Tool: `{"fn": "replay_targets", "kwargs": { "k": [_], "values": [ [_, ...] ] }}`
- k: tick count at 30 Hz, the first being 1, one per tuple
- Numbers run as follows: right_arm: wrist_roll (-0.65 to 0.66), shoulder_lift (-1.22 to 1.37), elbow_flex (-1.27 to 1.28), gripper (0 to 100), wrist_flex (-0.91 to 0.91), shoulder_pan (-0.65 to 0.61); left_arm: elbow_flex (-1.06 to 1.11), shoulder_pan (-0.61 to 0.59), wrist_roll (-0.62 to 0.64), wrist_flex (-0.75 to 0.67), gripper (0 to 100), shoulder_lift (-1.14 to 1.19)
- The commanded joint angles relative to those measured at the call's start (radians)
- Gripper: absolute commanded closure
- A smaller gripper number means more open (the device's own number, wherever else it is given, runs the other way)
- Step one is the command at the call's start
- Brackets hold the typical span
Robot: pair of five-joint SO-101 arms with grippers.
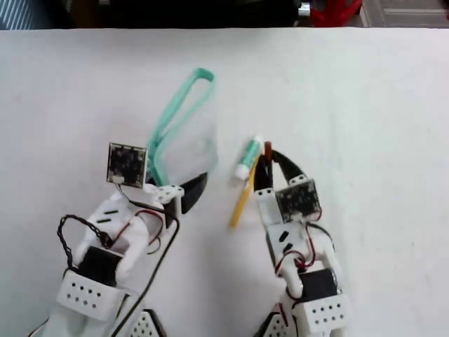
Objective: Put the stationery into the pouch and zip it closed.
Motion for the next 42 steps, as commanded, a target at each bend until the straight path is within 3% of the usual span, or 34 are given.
{"fn": "replay_targets", "kwargs": {
  "k": [1, 10, 36, 42],
  "values": [
    [0.003, -0.096, 0.000, 98.1, 0.035, 0.054, -0.003, 0.035, 0.005, -0.023, 71, 0.008],
    [0.003, -0.088, -0.026, 98.1, -0.088, 0.133, -0.003, 0.035, 0.005, -0.023, 71, 0.008],
    [0.012, -0.081, -0.523, 98.1, -0.093, 0.001, -0.003, 0.035, 0.005, -0.023, 71, 0.008],
    [0.012, 0.125, -0.677, 98.1, -0.081, -0.079, -0.003, 0.035, 0.005, -0.023, 71, 0.008]
  ]
}}
